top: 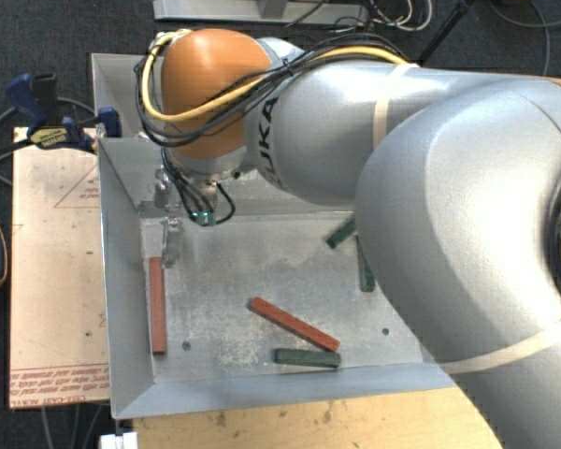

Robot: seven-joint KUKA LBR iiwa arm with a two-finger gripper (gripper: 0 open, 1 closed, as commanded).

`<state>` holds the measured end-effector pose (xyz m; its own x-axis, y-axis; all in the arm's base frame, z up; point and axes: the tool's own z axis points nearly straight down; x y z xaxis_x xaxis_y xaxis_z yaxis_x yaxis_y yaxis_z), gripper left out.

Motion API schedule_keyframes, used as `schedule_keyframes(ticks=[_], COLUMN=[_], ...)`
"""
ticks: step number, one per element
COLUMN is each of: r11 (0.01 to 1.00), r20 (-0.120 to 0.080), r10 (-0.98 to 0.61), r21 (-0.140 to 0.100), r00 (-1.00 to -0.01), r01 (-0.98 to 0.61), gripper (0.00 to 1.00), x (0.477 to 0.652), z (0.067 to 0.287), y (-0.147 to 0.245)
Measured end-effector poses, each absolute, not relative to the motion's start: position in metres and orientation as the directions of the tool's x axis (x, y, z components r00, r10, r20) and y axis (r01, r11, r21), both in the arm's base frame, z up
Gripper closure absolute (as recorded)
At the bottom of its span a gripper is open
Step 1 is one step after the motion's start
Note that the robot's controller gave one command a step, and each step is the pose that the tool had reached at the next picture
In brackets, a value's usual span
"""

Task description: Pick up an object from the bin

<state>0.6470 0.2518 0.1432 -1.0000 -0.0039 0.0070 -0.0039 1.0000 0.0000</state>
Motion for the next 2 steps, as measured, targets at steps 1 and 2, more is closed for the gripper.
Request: schedule_keyframes(ticks=[1, 2], r11=[0.851, 0.701], r20=[0.003, -0.005], r10=[-0.526, -0.713], r21=[0.000, -0.001], r00=[-0.851, -0.701], r01=[-0.526, -0.713], gripper=[0.00, 0.00], x=[0.617, 0.609], z=[0.069, 0.101], y=[0.251, 0.250])
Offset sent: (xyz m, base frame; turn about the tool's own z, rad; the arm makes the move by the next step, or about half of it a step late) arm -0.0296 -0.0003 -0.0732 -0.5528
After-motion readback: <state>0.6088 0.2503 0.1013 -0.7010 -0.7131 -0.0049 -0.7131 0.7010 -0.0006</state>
